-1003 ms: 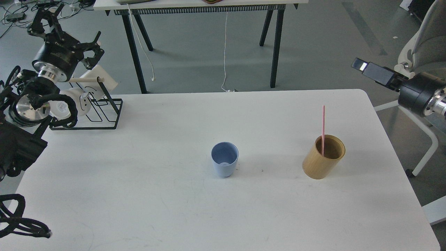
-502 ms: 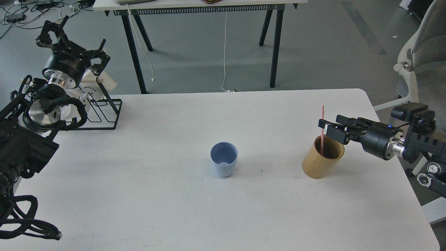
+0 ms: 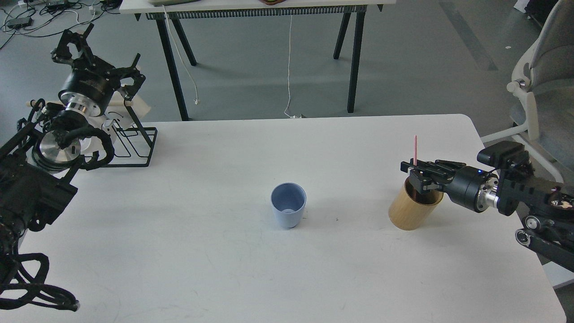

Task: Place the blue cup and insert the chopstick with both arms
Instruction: 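Grasp the red stick and pull it up out of the cylinder, then carry the red stick over the blue cup and lower it in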

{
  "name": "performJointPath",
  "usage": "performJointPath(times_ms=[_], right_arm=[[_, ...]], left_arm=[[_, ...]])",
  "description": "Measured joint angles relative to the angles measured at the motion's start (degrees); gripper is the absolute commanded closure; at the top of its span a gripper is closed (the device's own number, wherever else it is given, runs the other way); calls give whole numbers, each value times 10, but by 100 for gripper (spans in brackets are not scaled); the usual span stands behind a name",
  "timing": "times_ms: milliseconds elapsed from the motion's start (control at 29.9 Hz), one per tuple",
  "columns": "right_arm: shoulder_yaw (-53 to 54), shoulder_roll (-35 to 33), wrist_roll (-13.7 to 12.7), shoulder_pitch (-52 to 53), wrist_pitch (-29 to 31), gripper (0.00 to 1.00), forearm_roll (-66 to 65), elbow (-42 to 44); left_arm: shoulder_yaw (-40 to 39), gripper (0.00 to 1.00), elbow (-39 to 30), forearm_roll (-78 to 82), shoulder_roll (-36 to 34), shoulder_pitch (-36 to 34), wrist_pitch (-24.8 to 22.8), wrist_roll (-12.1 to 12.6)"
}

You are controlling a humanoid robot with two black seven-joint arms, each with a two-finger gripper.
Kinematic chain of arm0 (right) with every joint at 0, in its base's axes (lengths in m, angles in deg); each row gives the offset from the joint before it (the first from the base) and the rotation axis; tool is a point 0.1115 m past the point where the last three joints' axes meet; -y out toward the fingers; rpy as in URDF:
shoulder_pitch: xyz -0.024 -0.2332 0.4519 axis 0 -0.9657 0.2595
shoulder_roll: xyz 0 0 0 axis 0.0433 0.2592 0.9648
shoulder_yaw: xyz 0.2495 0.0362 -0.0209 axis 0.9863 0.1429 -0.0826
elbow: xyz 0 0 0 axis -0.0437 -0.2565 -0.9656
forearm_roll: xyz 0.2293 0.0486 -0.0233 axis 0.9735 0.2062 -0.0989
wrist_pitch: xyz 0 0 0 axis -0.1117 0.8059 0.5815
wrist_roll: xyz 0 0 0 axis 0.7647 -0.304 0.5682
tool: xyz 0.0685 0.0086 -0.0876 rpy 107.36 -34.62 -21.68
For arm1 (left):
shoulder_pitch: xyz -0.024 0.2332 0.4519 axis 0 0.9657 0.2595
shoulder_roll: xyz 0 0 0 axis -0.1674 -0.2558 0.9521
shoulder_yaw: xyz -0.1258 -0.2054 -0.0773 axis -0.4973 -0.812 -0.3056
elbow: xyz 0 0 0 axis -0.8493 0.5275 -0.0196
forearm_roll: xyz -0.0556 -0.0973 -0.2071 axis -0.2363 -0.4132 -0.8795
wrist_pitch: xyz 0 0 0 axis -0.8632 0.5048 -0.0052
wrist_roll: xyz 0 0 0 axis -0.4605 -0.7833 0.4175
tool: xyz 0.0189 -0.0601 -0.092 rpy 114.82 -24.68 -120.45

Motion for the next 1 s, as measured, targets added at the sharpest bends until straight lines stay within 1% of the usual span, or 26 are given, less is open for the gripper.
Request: performJointPath(times_ms=[33, 100, 301, 401, 535, 802, 903, 1003], right_arm=[[0, 0, 1, 1, 0, 89, 0, 0], [0, 1, 1, 3, -1, 93, 0, 0], [0, -3, 1, 4, -2, 99, -2, -3], [-1, -10, 1, 3, -5, 100, -7, -6], [-1, -31, 1, 2, -25, 100, -8, -19], [34, -111, 4, 11, -32, 100, -5, -100], [66, -131, 5, 32, -28, 99, -1, -116], [94, -136, 5, 75, -23, 99, 8, -127]], left_arm=[[0, 0, 0, 0, -1, 0, 0, 0], [-1, 0, 0, 0, -3, 1, 0, -1], [-2, 0, 0, -1, -6, 1, 0, -2], [-3, 0, 0, -1, -7, 1, 0, -1], [-2, 0, 0, -1, -11, 1, 0, 0], [-2, 0, 0, -1, -28, 6, 0, -2], [-2, 0, 0, 0, -31, 7, 0, -2], [-1, 0, 0, 0, -34, 7, 0, -2]])
